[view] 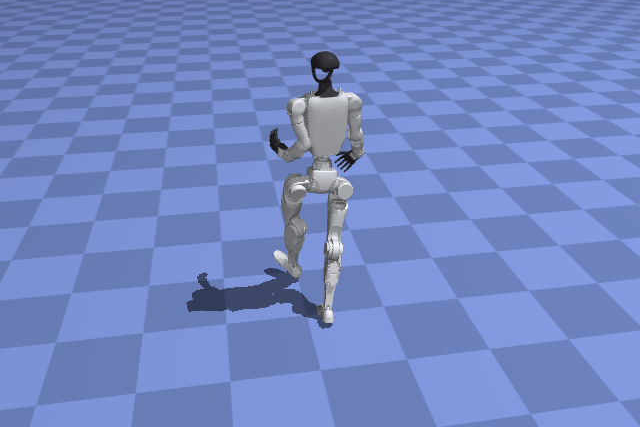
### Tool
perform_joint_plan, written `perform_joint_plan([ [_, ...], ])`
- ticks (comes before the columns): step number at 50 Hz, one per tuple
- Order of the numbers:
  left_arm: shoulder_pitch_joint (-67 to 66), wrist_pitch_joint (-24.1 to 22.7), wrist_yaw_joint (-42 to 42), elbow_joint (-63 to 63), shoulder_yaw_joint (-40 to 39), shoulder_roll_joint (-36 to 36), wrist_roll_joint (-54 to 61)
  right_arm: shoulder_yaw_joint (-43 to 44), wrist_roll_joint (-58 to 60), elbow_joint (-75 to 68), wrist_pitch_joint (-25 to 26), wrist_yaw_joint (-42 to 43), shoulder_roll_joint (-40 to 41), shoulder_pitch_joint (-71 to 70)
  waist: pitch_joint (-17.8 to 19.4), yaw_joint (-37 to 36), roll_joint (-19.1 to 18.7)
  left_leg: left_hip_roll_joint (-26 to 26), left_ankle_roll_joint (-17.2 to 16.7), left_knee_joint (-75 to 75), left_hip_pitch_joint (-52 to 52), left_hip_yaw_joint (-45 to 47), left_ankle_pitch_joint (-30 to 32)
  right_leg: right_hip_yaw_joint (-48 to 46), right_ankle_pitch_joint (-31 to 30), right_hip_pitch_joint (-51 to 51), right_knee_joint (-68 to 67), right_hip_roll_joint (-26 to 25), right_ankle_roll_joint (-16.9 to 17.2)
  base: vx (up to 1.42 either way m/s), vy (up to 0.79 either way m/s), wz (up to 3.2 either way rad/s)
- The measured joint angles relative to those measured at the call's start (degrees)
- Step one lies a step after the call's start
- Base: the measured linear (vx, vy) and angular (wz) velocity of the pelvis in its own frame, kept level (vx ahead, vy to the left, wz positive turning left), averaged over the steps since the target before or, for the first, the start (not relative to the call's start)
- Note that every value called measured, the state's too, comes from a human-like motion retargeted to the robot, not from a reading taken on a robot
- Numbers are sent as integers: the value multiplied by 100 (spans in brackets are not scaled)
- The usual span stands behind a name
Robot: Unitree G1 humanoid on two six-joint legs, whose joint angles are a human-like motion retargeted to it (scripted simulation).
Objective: Walk run
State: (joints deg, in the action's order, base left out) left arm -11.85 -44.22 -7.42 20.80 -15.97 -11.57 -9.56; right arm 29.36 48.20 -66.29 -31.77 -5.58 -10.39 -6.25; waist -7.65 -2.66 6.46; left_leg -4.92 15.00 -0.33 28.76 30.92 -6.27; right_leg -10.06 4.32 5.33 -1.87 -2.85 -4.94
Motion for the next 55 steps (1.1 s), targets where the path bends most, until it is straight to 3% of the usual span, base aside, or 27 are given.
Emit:
perform_joint_plan([
  [2,17,19,-84,64,-66,28,71,23,28,-116,-26,89,31,-7,-32,-181,116,117,0,271,-106,287,42,124,-258,141,-129,26,150,86,-16,-60],
  [5,13,16,-186,132,-105,113,95,100,116,-418,-14,209,81,143,-191,-263,164,-60,0,409,-105,-468,480,-70,-1105,254,-406,96,634,89,3,5],
  [7,15,18,-161,129,-93,202,42,51,180,-659,78,310,130,364,-277,-319,245,14,0,662,-133,-624,430,-14,-2069,227,-773,136,1019,89,-12,17],
  [10,172,31,-38,144,52,361,0,78,312,-1128,244,629,169,657,-281,-174,13,205,0,1033,-354,-1075,19,406,-3421,-106,-1726,-401,1322,98,-13,78],
  [13,418,53,66,201,223,411,35,181,507,-1727,432,909,106,846,-231,-63,-258,274,0,1077,-761,-1379,-269,727,-3432,-714,-3065,-806,1244,77,-3,70],
  [18,780,22,147,300,459,497,100,515,809,-2317,911,1273,145,1258,-187,450,-858,455,0,821,-1389,-1785,-453,545,-1699,-1747,-3729,-577,311,69,0,99],
  [20,862,-19,92,296,569,543,129,656,803,-2391,962,1377,223,1479,-150,706,-969,396,0,711,-1597,-1970,-503,591,-1142,-2128,-3567,-379,162,65,-9,124],
  [28,1025,-129,-52,175,824,935,169,921,496,-2519,1003,1510,632,2250,216,1101,-713,-41,-300,449,-2654,-2198,-844,1500,-667,-2933,-1075,374,708,64,-22,56],
  [32,1011,-154,-41,156,867,1005,188,977,535,-2760,1118,1500,671,2453,372,1322,-762,10,-559,448,-3178,-2291,-1026,877,-389,-3159,218,750,1340,74,-27,46],
  [35,975,-153,-54,201,845,985,232,981,598,-2975,1235,1563,631,2509,367,1372,-820,56,-739,534,-3430,-2264,-1056,440,-234,-3193,602,761,1574,77,-34,14],
  [38,922,-154,-83,297,821,948,271,1064,612,-3111,1401,1572,616,2503,290,1607,-865,143,-1054,744,-3586,-2380,-681,410,-402,-3150,152,724,1063,73,-37,66],
  [40,839,-174,-108,349,779,888,244,1158,591,-3111,1493,1520,638,2522,229,1863,-921,256,-1332,993,-3656,-2560,-178,186,-891,-3025,3,751,1006,89,-53,96],
  [42,722,-252,-91,368,684,799,137,1222,524,-3111,1521,1436,616,2445,137,1942,-934,365,-1636,1414,-3605,-2508,665,523,-1117,-2879,-122,621,925,87,-56,38],
  [45,515,-321,76,381,729,610,-79,1548,381,-3110,1528,1378,567,2130,213,1958,-949,622,-2082,2610,-3304,-2344,2244,1219,-898,-2624,-387,389,519,78,-48,15],
  [47,446,-300,299,396,803,504,-136,1558,97,-2990,1465,1305,493,1818,289,1995,-864,678,-2269,3679,-2911,-2168,2927,515,-779,-2305,-405,589,370,56,-32,-9],
  [49,445,-314,308,425,826,467,-105,1502,-222,-2794,1369,1227,414,1485,328,2066,-788,894,-2042,4505,-2520,-1870,3143,283,-648,-2030,-373,593,205,72,-43,20],
  [52,459,-320,129,498,777,478,-72,1416,-515,-2465,1278,1112,282,1001,371,2088,-732,1365,-1556,5227,-1939,-1363,2229,389,-515,-1684,-318,431,55,60,-36,0],
  [55,407,-319,150,494,781,497,-52,1255,-553,-2076,1149,906,172,598,374,1706,-532,1114,-1278,5211,-1246,-1223,1305,451,-482,-1366,-185,361,-20,62,-34,-107],
])
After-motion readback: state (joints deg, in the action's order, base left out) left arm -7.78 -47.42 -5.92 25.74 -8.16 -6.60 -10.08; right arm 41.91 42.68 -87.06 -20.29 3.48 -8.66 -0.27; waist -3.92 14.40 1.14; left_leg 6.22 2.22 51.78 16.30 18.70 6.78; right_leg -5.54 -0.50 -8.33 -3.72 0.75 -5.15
